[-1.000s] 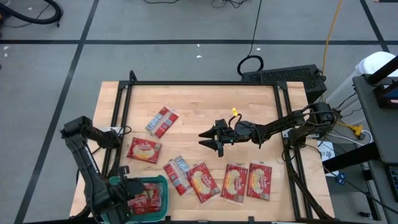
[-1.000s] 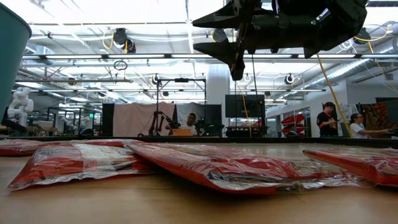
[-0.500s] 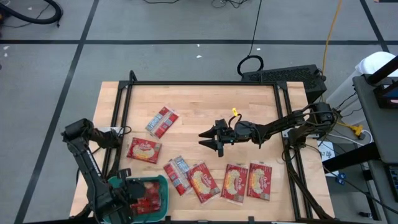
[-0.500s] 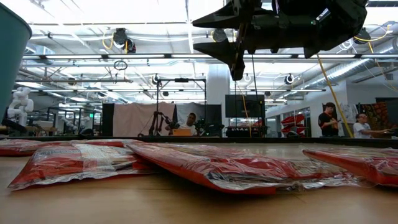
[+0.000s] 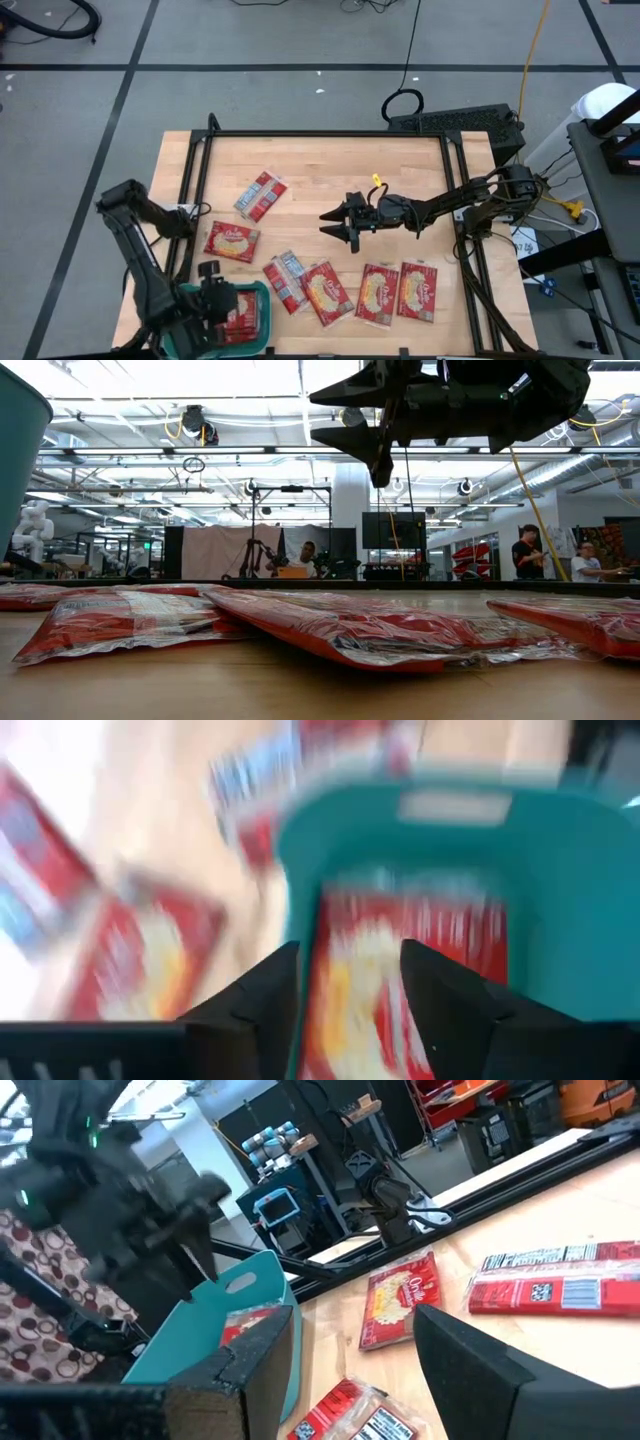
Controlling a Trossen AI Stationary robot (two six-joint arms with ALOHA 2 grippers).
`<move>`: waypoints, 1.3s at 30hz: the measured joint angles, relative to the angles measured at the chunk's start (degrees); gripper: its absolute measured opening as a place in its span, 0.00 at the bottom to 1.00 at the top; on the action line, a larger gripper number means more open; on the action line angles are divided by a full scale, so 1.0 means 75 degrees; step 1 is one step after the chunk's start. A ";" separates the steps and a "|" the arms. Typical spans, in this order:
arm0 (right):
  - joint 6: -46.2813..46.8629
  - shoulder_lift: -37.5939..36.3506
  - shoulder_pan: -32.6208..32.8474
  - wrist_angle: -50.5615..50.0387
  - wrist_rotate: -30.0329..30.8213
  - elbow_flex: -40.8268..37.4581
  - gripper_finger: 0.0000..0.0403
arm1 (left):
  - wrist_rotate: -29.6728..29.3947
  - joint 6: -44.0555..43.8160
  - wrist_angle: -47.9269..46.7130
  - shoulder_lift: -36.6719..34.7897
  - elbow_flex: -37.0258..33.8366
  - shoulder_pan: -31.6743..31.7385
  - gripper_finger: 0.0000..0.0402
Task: Sort popcorn bags into baskets
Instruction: Put the red popcorn bag into the blue container
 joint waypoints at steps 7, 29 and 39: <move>-0.0583 0.0001 0.0259 0.0007 0.0000 0.0000 0.49 | -0.2243 0.2943 0.1168 -0.1079 -0.0231 0.0345 0.29; -0.2127 0.0040 -0.0094 -0.0764 0.2200 0.0113 0.49 | -0.1454 0.6736 0.6255 -0.5682 -0.5294 0.5043 0.13; -0.2333 0.1546 -0.1010 -0.2868 0.0834 0.2297 0.49 | -0.1804 0.6169 0.6596 -0.6104 -0.6582 0.6250 0.13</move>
